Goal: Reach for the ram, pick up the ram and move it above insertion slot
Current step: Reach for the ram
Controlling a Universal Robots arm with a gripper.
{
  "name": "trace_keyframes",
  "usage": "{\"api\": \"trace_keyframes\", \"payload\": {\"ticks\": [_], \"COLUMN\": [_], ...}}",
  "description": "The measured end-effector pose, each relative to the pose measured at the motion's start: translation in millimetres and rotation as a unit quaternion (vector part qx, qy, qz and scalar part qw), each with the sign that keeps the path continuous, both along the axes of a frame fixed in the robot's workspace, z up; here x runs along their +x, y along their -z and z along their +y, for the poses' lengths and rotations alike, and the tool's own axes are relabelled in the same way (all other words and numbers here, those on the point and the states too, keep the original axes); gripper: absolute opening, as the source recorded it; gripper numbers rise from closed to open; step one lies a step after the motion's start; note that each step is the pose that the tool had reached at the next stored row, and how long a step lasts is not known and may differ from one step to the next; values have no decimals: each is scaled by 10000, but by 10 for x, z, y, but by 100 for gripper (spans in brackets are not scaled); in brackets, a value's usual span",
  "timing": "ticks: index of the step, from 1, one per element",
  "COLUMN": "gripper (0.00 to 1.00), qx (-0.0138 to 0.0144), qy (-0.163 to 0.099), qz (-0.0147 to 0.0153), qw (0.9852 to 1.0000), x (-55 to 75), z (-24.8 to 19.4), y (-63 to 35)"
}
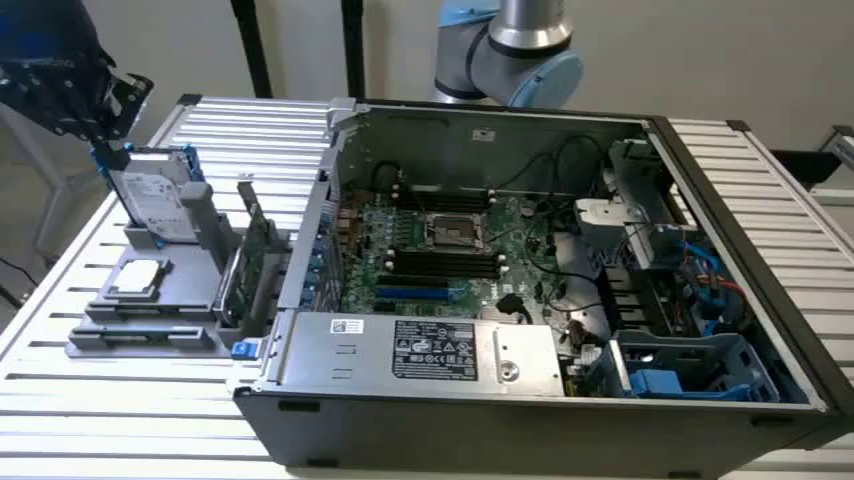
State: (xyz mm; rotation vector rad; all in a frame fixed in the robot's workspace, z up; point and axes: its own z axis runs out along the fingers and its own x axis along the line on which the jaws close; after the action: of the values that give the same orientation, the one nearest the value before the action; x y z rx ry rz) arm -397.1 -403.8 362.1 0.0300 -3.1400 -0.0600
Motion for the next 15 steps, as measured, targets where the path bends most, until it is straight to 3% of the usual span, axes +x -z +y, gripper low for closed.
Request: {"api": "trace_keyframes", "payload": {"ticks": [11, 13, 15], "gripper": [11, 11, 11], "qx": [-1, 0, 2], "qy": [0, 1, 0], "qz": [1, 1, 0], "qw": [10000, 10000, 10000], "x": [0, -1, 0], "z": [-2, -24, -85], "y": [-1, -1, 0]}}
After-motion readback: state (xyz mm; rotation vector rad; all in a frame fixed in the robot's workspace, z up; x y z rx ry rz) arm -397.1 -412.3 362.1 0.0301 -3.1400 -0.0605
